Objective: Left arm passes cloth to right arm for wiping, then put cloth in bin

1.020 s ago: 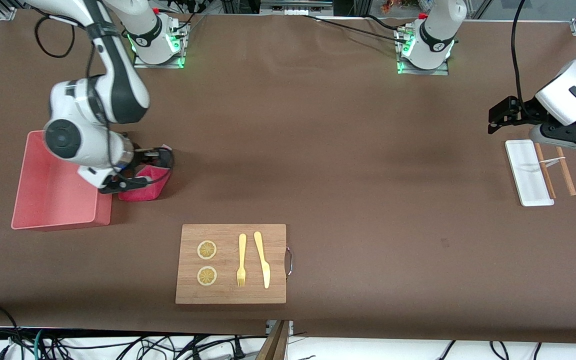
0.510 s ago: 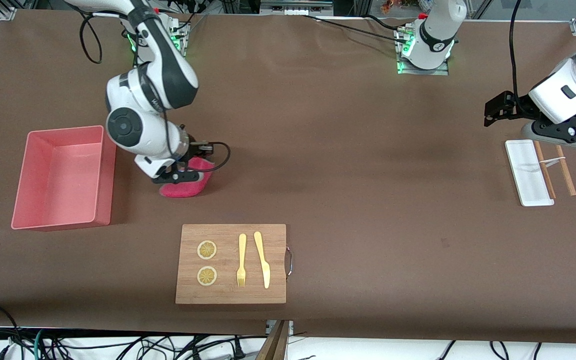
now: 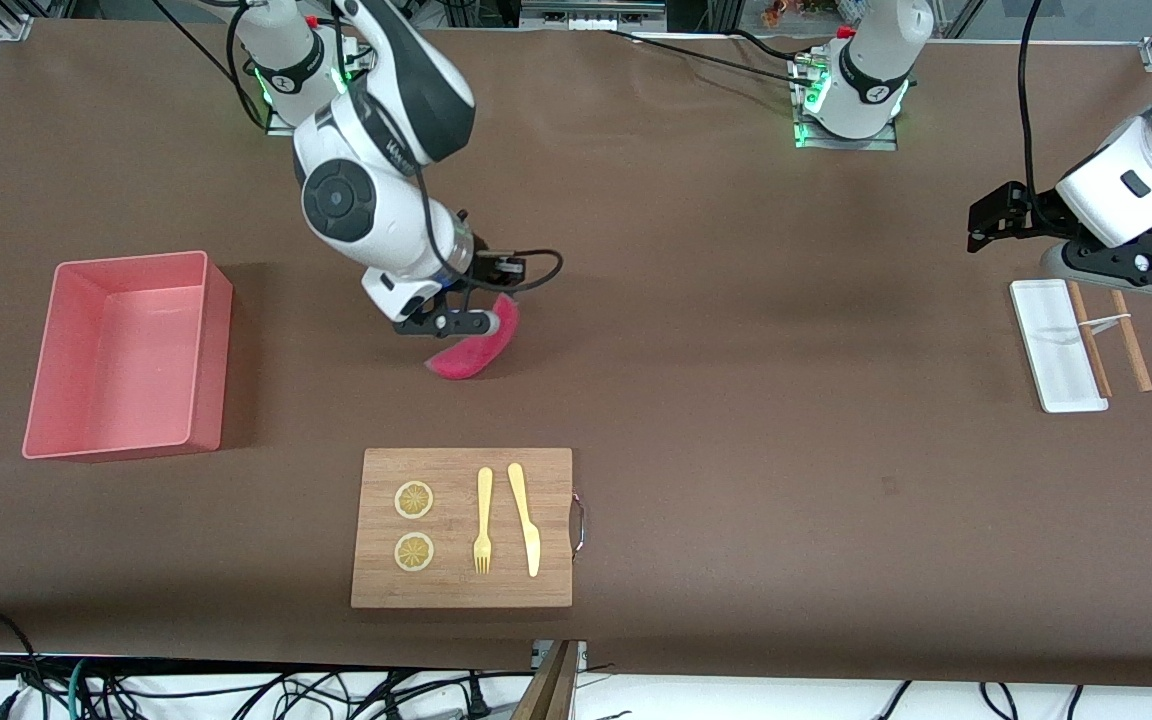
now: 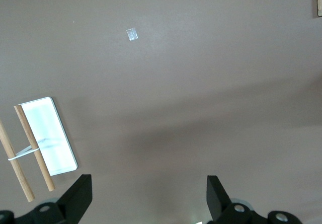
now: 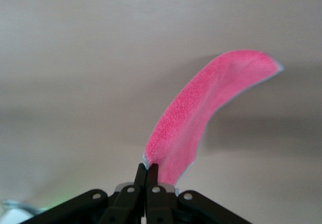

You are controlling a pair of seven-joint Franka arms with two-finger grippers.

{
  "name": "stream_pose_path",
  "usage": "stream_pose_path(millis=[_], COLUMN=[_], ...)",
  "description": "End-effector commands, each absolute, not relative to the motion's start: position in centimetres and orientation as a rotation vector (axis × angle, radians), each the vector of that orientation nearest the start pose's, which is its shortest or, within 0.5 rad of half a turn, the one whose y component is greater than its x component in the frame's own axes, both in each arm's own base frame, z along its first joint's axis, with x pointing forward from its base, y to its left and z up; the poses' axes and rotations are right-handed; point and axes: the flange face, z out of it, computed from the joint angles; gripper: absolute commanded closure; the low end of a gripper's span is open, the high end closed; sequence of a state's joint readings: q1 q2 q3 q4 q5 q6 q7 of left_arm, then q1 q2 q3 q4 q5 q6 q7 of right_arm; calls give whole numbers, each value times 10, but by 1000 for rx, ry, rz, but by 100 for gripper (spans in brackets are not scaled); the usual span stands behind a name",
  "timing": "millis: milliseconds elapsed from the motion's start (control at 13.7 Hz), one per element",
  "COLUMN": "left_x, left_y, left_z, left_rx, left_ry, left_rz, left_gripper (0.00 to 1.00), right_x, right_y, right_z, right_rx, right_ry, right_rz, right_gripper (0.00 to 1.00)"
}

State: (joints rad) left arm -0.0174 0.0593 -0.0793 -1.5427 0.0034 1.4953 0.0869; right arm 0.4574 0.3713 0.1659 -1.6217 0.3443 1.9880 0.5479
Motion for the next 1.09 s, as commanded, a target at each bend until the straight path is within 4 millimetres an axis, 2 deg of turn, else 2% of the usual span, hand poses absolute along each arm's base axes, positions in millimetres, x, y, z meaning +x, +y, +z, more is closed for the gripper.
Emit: stream_pose_path(millis=[0,73,219,510,656,874,1020], left_x=[559,558,558,558,558,558,558], left_y=[-53,-54,-54,-55,-56,-56,-56], left_z=[605,606,605,606,606,606,605], left_rx=[-3105,-3105,-3104,-3104,-3104,-3104,-3104], left_ry=[285,288,290,292,295,295,295], left_rz=[169,167,172,169,167,169,169], left_gripper=[0,0,0,0,0,0,0], right_x=[549,554,568,581,587,595,598], right_y=[379,364,315,202,148,76,30], right_z=[437,434,418,356,332,314,312], right_rx=[-2779,-2787,-2796,-2804,-2824,-2841,-2844], right_ry=[157,147,84,-70,-171,-326,-422], right_rz=[319,325,351,419,428,412,398], right_gripper=[100,100,100,100,100,100,100])
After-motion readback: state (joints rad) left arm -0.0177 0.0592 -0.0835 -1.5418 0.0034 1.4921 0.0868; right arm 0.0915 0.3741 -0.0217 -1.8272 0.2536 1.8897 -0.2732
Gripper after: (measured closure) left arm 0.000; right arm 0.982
